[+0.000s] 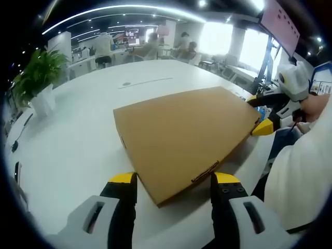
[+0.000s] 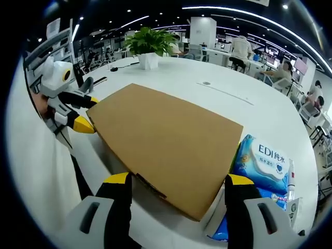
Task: Operate the shoe box by opening the lid, removing the specified soft item, and placing it in the target area until the item is outside and the box remains undamaged.
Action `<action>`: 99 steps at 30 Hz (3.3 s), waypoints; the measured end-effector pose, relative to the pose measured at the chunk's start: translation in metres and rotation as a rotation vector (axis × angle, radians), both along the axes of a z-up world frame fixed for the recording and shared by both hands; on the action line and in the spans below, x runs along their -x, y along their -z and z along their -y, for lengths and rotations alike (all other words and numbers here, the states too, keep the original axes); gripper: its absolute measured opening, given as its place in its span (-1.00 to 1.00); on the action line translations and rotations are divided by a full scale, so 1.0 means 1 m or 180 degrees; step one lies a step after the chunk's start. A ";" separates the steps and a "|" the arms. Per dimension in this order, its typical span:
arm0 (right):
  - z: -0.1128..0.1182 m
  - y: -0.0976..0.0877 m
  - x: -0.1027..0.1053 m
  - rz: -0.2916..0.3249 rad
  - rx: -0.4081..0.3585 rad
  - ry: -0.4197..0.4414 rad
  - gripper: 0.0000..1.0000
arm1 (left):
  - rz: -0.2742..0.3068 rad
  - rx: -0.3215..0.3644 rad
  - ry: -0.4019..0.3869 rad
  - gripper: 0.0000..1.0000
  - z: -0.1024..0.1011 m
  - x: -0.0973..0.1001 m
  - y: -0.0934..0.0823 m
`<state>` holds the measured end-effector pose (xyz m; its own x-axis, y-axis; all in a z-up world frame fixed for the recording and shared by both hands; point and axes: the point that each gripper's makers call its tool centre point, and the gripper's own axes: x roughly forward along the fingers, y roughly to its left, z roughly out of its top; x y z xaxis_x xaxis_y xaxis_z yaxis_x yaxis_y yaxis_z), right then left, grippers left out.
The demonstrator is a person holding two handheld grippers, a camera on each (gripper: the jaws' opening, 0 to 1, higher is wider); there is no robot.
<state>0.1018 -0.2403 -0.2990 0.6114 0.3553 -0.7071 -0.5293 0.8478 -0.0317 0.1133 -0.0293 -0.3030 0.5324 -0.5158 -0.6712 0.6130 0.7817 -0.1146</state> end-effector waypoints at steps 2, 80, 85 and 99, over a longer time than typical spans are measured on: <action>0.002 0.001 -0.001 0.0014 0.0047 -0.0024 0.47 | -0.0012 -0.0006 -0.0005 0.16 0.002 -0.001 0.000; 0.008 -0.165 -0.026 0.2431 -0.1287 -0.0196 0.99 | 0.1583 0.1583 -0.0686 0.99 -0.002 -0.011 -0.137; 0.003 -0.182 -0.019 0.2974 -0.1136 -0.0382 0.99 | 0.1629 0.1492 -0.0537 0.98 0.007 -0.011 -0.126; 0.017 -0.118 -0.009 0.2444 -0.1184 0.0082 0.98 | 0.1331 0.1220 -0.0341 0.98 0.017 0.001 -0.079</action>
